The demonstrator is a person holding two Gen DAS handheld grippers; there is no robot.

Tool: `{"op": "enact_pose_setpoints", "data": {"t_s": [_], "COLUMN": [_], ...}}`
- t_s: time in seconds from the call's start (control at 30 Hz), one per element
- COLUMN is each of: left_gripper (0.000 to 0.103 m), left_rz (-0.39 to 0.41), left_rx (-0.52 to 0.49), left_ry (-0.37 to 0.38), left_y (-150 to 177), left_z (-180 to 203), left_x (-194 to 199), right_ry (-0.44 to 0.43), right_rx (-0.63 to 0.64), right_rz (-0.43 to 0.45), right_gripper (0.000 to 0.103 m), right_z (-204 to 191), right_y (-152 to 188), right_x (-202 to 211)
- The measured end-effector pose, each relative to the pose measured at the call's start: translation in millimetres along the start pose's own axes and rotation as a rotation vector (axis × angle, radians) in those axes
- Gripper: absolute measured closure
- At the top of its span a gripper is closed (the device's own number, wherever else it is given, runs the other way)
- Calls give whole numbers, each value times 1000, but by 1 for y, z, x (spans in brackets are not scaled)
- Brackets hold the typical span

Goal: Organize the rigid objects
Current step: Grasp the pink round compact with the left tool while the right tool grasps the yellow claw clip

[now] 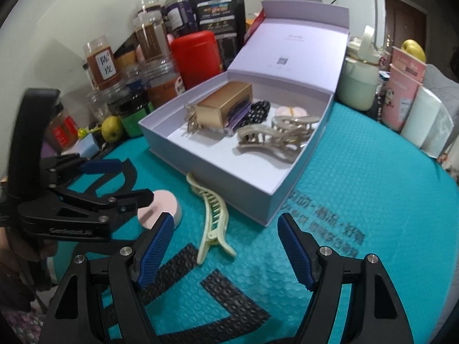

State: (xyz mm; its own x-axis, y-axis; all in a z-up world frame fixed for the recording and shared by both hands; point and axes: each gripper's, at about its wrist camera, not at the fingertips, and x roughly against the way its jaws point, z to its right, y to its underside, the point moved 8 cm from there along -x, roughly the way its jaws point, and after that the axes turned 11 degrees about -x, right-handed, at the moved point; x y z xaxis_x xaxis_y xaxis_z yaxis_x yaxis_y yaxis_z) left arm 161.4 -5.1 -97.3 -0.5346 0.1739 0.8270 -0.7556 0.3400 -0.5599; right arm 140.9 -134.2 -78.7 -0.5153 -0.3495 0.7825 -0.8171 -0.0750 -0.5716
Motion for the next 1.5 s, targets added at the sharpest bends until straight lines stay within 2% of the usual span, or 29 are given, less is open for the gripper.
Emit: {"op": "enact_pose_setpoints", "data": {"t_s": [0.1, 0.33, 0.47, 0.53, 0.8, 1.17, 1.37, 1.47, 1.5], "left_gripper": [20, 20, 20, 20, 20, 23, 27, 42, 49], "left_rz": [-7, -5, -2, 5, 12, -16, -4, 14, 17], "left_rx": [-17, -12, 2, -5, -27, -41, -68, -64, -70], "left_ry": [6, 48, 80, 88, 154, 139, 93, 66, 57], "left_y": [5, 12, 11, 9, 7, 10, 8, 8, 8], "left_z": [2, 3, 5, 7, 30, 33, 35, 36, 37], "left_x": [1, 1, -3, -4, -9, -27, -29, -28, -28], "right_ry": [16, 18, 29, 25, 57, 102, 106, 105, 106], "right_rx": [8, 8, 10, 13, 10, -42, -71, -95, -99], "right_rz": [-26, -82, -102, -113, -123, -148, -149, -138, -135], "right_gripper": [29, 45, 66, 72, 74, 74, 74, 73, 69], "right_z": [-1, -1, 0, 0, 6, 17, 16, 18, 18], "right_y": [5, 12, 13, 15, 28, 62, 74, 76, 75], "right_x": [-12, -32, -42, -43, -29, -1, 10, 12, 12]}}
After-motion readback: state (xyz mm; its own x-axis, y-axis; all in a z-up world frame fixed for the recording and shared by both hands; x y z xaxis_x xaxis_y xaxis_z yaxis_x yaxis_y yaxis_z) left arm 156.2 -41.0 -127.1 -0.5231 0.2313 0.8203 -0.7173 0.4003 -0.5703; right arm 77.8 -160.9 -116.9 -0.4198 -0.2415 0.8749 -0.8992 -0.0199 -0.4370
